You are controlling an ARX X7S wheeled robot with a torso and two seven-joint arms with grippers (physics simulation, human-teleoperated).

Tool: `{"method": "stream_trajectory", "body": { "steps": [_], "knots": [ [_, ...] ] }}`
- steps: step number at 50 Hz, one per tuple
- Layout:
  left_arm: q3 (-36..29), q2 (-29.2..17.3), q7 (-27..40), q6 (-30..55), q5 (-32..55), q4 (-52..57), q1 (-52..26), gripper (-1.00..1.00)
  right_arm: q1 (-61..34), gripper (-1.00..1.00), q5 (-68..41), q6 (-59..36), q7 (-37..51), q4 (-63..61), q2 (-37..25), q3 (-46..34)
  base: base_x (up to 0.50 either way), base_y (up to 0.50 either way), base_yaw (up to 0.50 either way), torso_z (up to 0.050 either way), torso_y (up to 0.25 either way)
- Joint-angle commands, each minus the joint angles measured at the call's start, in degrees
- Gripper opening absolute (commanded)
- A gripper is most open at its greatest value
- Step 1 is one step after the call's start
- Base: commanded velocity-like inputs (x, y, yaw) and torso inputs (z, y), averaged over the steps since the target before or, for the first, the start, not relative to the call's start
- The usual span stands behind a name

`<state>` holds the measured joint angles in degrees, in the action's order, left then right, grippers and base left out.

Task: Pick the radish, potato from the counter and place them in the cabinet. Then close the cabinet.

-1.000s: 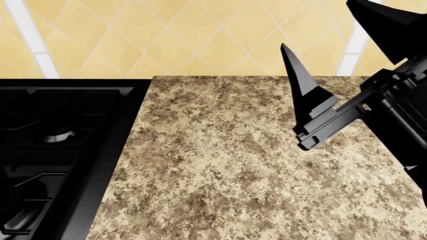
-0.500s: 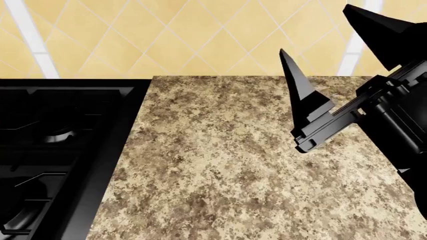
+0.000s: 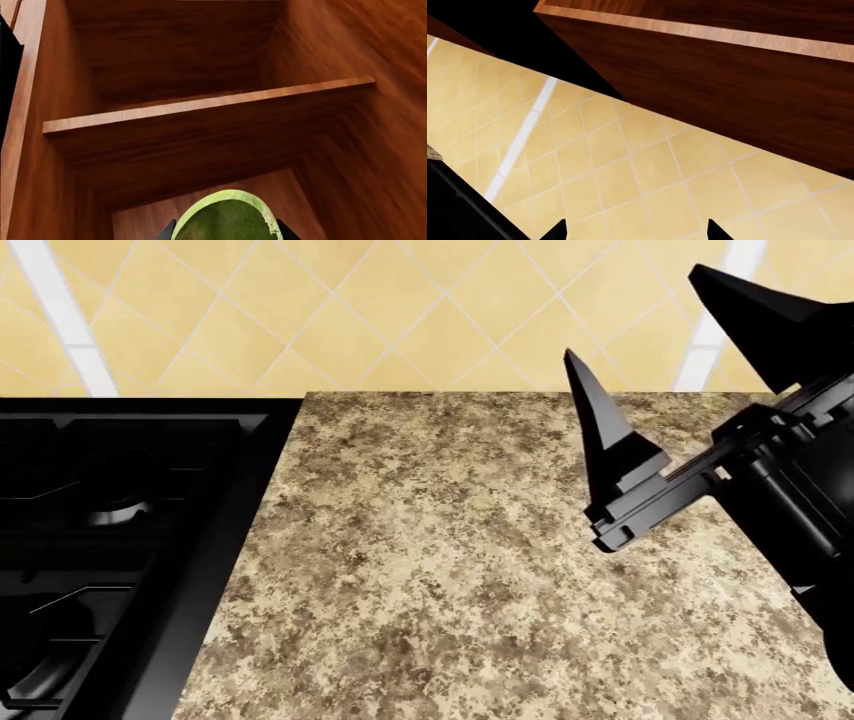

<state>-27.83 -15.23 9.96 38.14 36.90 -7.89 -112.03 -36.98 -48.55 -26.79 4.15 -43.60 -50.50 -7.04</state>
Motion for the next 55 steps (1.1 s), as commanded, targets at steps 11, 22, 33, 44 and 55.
{"method": "stream_trajectory", "body": {
  "steps": [11,22,33,44,55],
  "knots": [
    [-4.4,5.3,-5.5,-10.1,-7.8,-24.3,-7.2,-1.0,1.3,1.0,0.8,0.8,-0.2,0.3,-0.4,0.2,0.0,0.0,0.0,0.0,0.0],
    [-4.6,7.4,-6.2,-8.9,-7.4,-30.2,-9.1,-1.0,1.8,1.0,1.8,1.4,-0.5,1.0,0.2,-0.5,0.0,0.0,0.0,0.0,0.0],
    [-3.7,8.7,-5.5,-6.2,-6.1,-34.9,-10.0,-1.0,2.3,1.0,2.2,2.2,-0.7,1.5,0.5,-0.5,0.0,0.0,0.0,0.0,0.001],
    [-3.8,8.5,-4.9,-3.7,-5.2,-34.0,-9.3,1.0,2.8,1.0,2.1,2.6,-0.8,1.5,0.5,-0.3,0.0,0.0,0.0,0.0,0.0],
    [-3.6,8.2,-4.5,-2.2,-4.0,-30.7,-9.1,1.0,3.3,1.0,2.0,3.1,-0.6,1.4,0.2,0.3,0.0,0.0,0.0,0.0,0.0]
  ]
}}
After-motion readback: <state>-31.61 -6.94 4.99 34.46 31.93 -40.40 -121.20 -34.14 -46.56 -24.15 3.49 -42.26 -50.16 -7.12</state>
